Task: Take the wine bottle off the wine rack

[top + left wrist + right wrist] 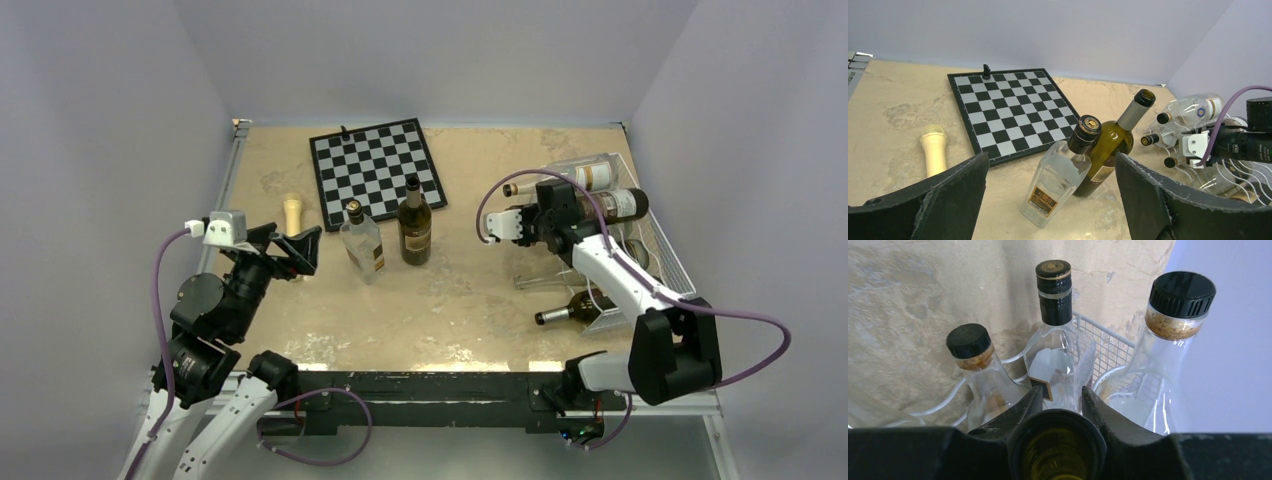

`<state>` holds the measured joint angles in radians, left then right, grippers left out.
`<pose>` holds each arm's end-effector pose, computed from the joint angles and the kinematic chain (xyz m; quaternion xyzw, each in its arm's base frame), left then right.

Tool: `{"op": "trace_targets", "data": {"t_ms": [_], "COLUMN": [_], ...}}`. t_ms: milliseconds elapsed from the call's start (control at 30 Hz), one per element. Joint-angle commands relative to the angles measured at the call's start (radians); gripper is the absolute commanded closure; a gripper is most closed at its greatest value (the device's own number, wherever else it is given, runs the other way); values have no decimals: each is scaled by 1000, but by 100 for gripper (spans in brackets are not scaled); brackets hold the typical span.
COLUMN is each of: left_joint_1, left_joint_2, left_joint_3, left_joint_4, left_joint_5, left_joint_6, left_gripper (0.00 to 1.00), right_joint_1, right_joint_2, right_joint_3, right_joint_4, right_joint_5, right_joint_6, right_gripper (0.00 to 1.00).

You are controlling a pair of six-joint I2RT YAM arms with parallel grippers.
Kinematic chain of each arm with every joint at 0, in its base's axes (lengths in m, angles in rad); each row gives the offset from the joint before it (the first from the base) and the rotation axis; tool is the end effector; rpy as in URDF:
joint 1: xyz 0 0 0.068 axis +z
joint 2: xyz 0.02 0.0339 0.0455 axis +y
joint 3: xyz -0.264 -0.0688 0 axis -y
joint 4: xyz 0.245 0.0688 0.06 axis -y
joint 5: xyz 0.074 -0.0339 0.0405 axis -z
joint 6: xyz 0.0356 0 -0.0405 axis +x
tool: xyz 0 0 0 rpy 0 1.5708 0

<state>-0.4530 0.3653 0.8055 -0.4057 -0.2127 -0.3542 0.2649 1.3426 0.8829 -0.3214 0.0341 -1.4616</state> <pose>0.0736 -0.0275 0.3702 -0.0421 0.6938 -0.2130 0.6866 0.2747 0.0733 0.2386 -0.6971 0.6049 -0.2296 0.3089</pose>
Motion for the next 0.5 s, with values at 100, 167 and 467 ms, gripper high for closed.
{"op": "trace_targets", "data": {"t_ms": [100, 167, 467], "left_joint_1": [-4, -4, -3], "left_joint_2": [12, 18, -2], "left_joint_3": [-1, 5, 0], "left_joint_4": [35, 27, 34], "left_joint_5": [-4, -6, -5], "left_joint_6": [22, 24, 22], "left_gripper": [0, 0, 0], "right_joint_1": [37, 45, 83], "right_joint_2": [-76, -83, -150], "right_joint_3": [12, 11, 83], "right_joint_4": [-13, -15, -184], "right_joint_5": [36, 48, 67], "right_joint_6": [30, 27, 120], "right_gripper": [100, 100, 100]}}
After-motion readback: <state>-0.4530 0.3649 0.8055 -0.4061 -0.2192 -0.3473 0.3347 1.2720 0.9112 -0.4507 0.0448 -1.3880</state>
